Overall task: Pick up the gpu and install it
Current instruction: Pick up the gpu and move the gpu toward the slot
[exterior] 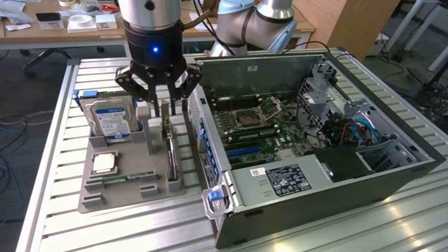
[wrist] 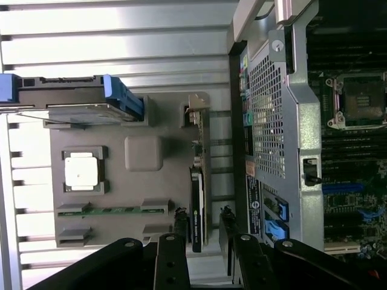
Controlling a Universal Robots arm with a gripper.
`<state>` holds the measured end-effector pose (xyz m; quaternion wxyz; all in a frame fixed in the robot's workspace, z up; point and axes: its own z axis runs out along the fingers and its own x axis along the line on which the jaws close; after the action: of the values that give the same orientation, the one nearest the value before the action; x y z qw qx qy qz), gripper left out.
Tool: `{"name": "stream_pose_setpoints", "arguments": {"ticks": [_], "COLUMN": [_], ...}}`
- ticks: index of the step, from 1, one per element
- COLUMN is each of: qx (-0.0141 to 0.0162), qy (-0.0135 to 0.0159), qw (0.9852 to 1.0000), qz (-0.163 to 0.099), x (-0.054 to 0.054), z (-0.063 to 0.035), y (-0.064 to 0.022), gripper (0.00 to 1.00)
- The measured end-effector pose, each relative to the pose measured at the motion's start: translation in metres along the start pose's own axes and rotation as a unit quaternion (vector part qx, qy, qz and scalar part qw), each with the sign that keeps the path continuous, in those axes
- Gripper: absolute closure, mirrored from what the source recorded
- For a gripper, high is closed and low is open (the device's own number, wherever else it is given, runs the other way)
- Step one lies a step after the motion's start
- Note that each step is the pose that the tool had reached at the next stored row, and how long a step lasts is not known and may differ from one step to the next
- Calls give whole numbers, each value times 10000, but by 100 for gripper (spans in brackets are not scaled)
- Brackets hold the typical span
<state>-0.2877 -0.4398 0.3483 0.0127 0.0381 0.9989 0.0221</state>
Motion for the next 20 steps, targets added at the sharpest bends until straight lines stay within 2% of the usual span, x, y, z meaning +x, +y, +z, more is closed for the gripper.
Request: {"name": "stream_pose_setpoints", "arguments": {"ticks": [20], "qx": [-1], "qy": [-1], "qw": [10000], "qz": [0], "x": [2], "z": [72], "y": [-2], "gripper": [64]}}
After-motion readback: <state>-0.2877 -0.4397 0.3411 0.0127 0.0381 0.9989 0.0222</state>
